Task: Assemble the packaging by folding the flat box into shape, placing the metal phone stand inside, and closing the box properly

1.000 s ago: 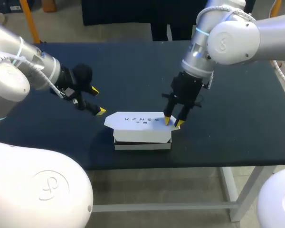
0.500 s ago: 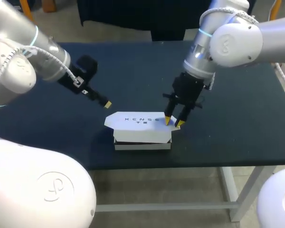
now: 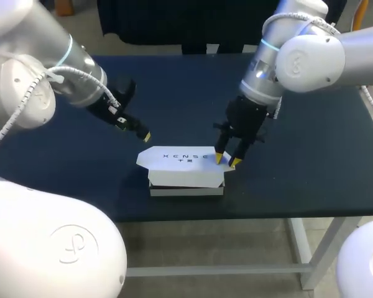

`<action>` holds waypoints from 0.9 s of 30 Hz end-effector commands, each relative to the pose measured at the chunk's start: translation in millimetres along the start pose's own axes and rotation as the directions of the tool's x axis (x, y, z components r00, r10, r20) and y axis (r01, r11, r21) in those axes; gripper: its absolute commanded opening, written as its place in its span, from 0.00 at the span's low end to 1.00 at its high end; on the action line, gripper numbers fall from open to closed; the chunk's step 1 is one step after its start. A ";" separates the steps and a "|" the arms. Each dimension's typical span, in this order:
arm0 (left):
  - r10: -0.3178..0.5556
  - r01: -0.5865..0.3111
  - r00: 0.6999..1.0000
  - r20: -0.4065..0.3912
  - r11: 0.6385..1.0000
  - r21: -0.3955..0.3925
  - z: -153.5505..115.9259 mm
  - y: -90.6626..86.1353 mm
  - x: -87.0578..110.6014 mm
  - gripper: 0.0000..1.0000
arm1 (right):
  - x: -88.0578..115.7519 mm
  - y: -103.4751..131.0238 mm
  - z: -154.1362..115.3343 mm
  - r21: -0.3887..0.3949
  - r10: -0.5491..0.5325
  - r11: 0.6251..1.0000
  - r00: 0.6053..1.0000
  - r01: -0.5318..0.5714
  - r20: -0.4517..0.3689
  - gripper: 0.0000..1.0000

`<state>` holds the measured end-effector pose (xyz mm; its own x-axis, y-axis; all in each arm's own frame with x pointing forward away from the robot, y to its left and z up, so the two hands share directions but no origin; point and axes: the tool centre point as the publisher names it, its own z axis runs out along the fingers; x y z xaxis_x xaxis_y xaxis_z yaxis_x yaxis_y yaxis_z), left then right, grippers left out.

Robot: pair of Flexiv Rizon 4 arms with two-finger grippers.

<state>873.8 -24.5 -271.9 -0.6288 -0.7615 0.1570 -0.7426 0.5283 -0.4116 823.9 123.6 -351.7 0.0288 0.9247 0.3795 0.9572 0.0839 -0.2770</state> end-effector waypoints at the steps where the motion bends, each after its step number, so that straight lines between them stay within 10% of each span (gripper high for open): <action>1: -0.177 0.172 0.983 -0.045 0.980 -0.102 9.0 -9.9 2.3 1.00 | 1.5 -1.6 1.0 -0.009 0.003 1.000 1.000 -0.003 0.004 0.42; 6: -0.427 0.412 0.902 -0.063 0.895 -0.170 16.1 -10.4 11.2 1.00 | -0.1 -1.4 0.4 -0.012 0.009 1.000 1.000 -0.009 0.005 0.42; 17: -0.427 0.412 0.902 -0.063 0.895 -0.170 16.1 -10.4 11.2 1.00 | -0.7 1.5 0.2 -0.011 0.006 1.000 1.000 -0.006 0.008 0.42; 24: -0.545 0.495 0.832 -0.100 0.812 -0.310 30.4 -16.1 12.4 1.00 | 0.5 1.5 0.4 -0.016 0.006 1.000 1.000 -0.006 0.007 0.41; 27: -0.563 0.517 0.824 -0.054 0.789 -0.332 33.1 -9.8 20.3 0.81 | 0.5 1.3 0.4 -0.018 0.008 1.000 1.000 -0.008 0.007 0.41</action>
<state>872.3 -47.4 -292.9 -0.1162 -0.8850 0.4508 -0.9926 0.1191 -0.0221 825.9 123.9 -352.3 0.0348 0.9275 0.3722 0.9616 0.0703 -0.2651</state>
